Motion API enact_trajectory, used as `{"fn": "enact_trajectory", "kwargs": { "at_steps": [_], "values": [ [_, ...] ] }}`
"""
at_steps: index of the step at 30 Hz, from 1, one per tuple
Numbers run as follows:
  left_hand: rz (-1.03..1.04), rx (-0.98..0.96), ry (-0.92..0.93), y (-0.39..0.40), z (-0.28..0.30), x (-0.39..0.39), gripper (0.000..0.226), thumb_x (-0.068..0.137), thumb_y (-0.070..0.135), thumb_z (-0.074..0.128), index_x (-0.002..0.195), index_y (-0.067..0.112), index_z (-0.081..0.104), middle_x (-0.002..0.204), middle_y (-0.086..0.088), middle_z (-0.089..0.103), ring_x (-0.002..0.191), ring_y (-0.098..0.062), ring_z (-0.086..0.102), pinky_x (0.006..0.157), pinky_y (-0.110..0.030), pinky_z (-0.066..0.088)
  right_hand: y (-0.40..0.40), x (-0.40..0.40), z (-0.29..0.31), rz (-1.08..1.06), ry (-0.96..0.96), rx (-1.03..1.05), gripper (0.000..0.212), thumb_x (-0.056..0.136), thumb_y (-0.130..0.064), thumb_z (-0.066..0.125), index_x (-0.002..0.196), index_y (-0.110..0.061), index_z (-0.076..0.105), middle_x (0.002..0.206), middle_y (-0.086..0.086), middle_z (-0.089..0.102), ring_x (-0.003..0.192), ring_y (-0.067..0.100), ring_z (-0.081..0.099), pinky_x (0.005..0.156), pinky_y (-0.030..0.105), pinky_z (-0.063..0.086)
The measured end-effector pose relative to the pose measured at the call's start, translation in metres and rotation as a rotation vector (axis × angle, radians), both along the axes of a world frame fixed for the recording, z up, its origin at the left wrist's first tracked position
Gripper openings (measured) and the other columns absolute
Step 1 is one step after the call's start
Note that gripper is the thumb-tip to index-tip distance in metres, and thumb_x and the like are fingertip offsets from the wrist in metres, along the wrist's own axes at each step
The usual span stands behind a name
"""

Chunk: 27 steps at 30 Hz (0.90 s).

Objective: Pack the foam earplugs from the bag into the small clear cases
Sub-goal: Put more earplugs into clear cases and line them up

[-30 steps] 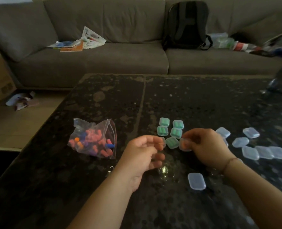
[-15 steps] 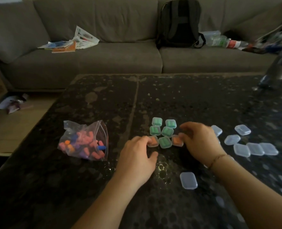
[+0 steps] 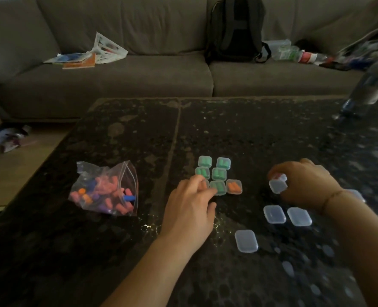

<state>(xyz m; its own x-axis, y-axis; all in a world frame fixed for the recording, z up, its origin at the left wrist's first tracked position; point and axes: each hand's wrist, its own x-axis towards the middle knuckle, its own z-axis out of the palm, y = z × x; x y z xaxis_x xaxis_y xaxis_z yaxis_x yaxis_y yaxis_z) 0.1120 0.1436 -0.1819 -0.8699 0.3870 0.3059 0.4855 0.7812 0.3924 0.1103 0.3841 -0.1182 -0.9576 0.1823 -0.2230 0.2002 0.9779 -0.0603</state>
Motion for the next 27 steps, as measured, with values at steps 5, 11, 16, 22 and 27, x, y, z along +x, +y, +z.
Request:
{"fn": "enact_trajectory", "kwargs": {
  "at_steps": [5,11,16,22,27],
  "values": [
    [0.019,0.056,0.006,0.001,0.001,0.003,0.04,0.092,0.032,0.07,0.132,0.025,0.065,0.136,0.011,0.055,0.129,-0.008,0.047,0.104,-0.019,0.04,-0.005,-0.002,-0.002,0.139,0.077,0.04,0.034,0.09,-0.028,0.059,0.118,-0.046,0.052,0.115,-0.014,0.059,0.113,0.015,0.041,0.082,0.029,0.032],
    [0.131,0.921,-0.954,-0.004,0.036,0.007,0.042,0.104,0.047,0.041,0.113,0.02,0.072,0.099,0.001,0.079,0.095,-0.016,0.074,0.083,-0.027,0.057,-0.067,0.012,0.011,0.553,0.545,-0.544,0.039,0.079,-0.014,0.075,0.107,-0.037,0.061,0.1,-0.028,0.053,0.096,-0.007,0.054,0.076,0.01,0.046],
    [-0.007,1.272,-1.137,-0.024,0.042,0.016,0.043,0.098,0.046,0.044,0.104,0.022,0.079,0.11,-0.009,0.078,0.099,-0.02,0.075,0.09,-0.04,0.054,-0.101,0.016,0.0,0.681,0.702,-0.697,0.031,0.08,0.0,0.076,0.107,-0.015,0.068,0.11,-0.005,0.067,0.104,0.005,0.063,0.087,0.019,0.051],
    [-0.054,1.485,-1.097,-0.042,0.042,0.017,0.029,0.092,0.03,0.058,0.103,0.014,0.08,0.119,-0.013,0.075,0.109,-0.024,0.073,0.094,-0.039,0.054,-0.106,0.024,-0.004,0.645,0.725,-0.784,0.041,0.081,-0.004,0.074,0.119,-0.014,0.064,0.12,-0.007,0.066,0.113,0.002,0.061,0.092,0.021,0.051],
    [-0.071,1.515,-1.098,-0.052,0.041,0.019,0.03,0.085,0.026,0.065,0.107,0.007,0.073,0.121,-0.015,0.073,0.11,-0.025,0.072,0.096,-0.038,0.056,-0.115,0.026,-0.005,0.645,0.794,-0.668,0.012,0.083,-0.016,0.071,0.092,-0.016,0.063,0.111,-0.005,0.067,0.108,0.003,0.063,0.087,0.021,0.054]
  ]
}}
